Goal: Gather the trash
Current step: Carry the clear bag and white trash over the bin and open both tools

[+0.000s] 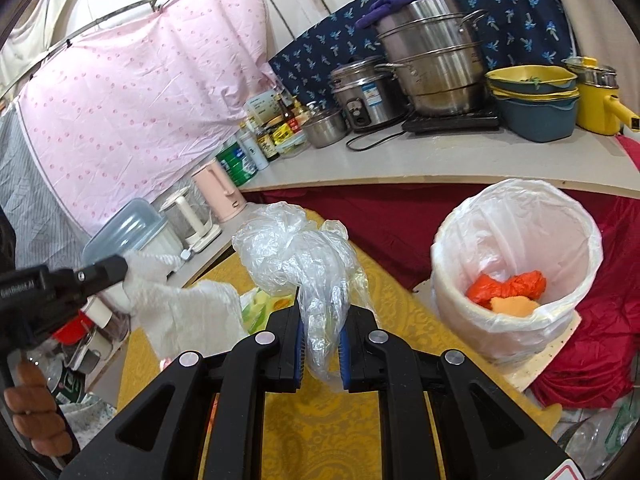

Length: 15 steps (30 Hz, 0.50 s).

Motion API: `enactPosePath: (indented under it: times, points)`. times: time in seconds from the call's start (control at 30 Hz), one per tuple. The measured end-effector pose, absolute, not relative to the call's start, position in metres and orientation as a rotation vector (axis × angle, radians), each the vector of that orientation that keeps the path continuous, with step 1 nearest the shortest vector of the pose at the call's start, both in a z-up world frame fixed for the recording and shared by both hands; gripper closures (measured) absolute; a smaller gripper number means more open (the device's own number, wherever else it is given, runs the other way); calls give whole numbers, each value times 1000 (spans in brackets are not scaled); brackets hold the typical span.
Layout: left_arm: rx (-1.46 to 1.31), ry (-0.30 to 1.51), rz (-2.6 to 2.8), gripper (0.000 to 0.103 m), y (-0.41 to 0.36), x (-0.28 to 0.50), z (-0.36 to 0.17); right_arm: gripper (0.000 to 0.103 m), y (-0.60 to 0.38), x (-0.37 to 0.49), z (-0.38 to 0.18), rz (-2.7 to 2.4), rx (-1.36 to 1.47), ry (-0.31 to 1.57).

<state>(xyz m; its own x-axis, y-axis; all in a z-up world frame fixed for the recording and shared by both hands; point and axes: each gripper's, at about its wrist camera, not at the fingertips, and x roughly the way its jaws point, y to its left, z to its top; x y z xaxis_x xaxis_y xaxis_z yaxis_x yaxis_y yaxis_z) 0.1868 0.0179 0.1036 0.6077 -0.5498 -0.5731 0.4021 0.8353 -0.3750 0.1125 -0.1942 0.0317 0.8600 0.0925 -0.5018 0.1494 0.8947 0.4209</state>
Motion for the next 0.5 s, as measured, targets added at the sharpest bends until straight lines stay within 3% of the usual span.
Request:
enactPosePath:
  times: [0.5]
  points:
    - [-139,740,-753,102,-140,223,116,91,-315,97,25,-262,518,496]
